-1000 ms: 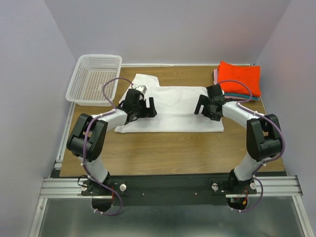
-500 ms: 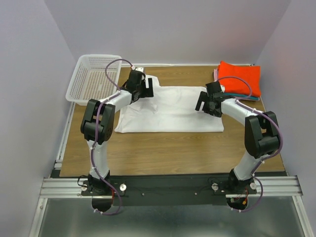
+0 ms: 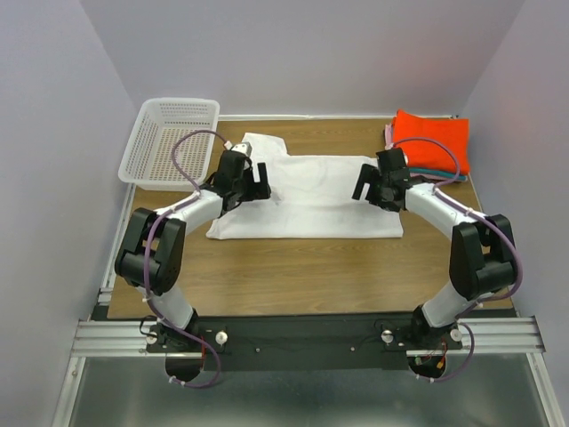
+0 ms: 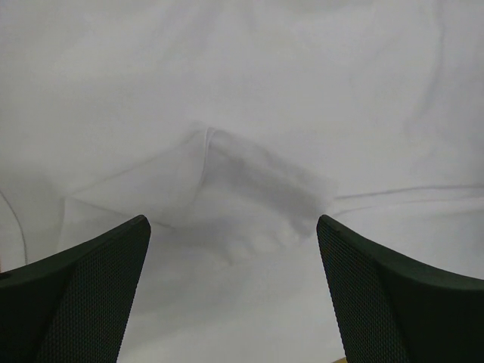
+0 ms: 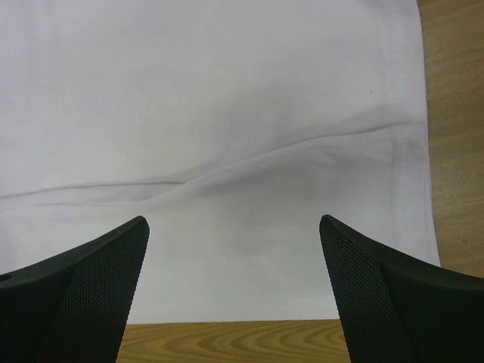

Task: Fold and stack the t-shirts
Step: Fold the tshirt

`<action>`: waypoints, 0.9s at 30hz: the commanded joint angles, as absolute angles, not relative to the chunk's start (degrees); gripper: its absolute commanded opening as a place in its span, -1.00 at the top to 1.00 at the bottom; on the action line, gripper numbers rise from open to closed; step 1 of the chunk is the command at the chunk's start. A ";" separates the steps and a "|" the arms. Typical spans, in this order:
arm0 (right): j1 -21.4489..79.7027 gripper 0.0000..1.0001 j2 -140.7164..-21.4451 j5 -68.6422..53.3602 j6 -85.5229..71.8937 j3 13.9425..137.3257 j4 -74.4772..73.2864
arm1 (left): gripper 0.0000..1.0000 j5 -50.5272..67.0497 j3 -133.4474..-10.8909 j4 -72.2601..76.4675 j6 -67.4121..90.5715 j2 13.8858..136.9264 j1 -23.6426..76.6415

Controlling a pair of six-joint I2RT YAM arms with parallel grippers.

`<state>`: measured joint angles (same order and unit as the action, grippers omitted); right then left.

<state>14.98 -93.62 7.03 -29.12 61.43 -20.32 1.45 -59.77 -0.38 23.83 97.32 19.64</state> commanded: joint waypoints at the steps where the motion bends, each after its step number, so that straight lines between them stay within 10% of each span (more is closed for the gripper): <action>1: 14.77 -1.00 -92.02 4.22 -29.09 58.62 -20.30 | -0.97 3.69 -56.34 3.25 26.98 97.03 19.95; 27: 14.77 -1.00 -89.91 6.42 -28.39 56.43 -20.39 | 0.35 -12.57 -67.23 -8.00 25.84 107.84 19.95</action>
<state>14.98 -90.30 5.26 -29.04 57.14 -20.32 -8.75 -65.19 -6.02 26.98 107.04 19.86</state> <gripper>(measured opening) 0.998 0.371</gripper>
